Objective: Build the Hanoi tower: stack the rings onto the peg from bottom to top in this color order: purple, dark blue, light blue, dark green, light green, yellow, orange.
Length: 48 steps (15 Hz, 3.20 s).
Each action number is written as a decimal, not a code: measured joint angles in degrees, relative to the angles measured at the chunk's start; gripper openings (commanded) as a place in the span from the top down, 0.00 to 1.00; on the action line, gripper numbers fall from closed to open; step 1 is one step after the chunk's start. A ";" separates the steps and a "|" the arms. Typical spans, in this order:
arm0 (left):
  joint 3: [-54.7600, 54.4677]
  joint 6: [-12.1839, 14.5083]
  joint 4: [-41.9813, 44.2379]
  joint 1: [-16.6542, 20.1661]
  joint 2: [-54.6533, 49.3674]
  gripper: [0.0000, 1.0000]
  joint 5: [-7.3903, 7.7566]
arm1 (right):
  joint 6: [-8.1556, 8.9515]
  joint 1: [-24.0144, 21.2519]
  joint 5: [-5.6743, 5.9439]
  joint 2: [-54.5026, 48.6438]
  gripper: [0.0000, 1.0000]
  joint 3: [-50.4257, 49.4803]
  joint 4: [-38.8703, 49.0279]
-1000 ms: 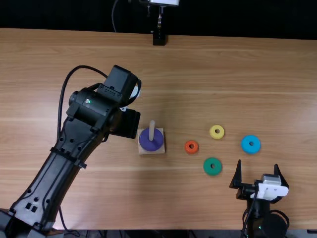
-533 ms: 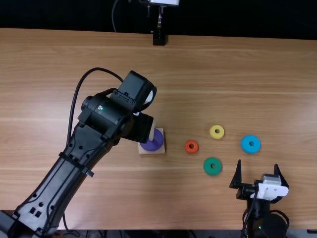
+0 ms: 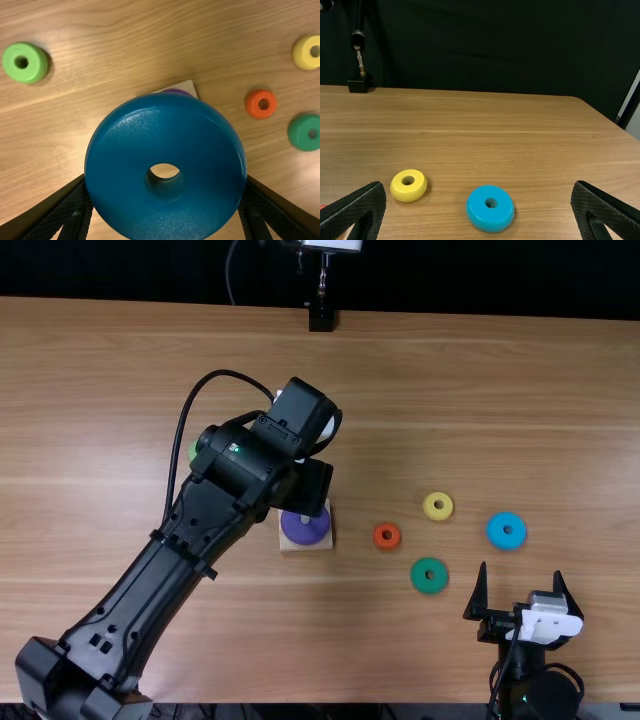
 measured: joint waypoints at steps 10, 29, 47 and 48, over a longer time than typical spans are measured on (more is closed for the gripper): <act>0.74 -1.60 -0.04 -1.79 1.33 1.00 0.07 | -0.02 0.00 0.02 0.02 0.00 0.00 0.00; 0.72 -2.47 -0.04 -2.91 1.44 1.00 0.26 | 0.00 0.00 0.00 0.02 0.00 0.00 0.02; -1.55 -2.47 0.15 -2.84 1.73 0.00 2.03 | 0.00 0.00 -0.02 0.02 0.00 0.00 0.00; -1.53 -2.45 0.20 -2.84 1.86 0.00 2.12 | 0.00 0.00 0.00 0.02 0.00 0.00 0.02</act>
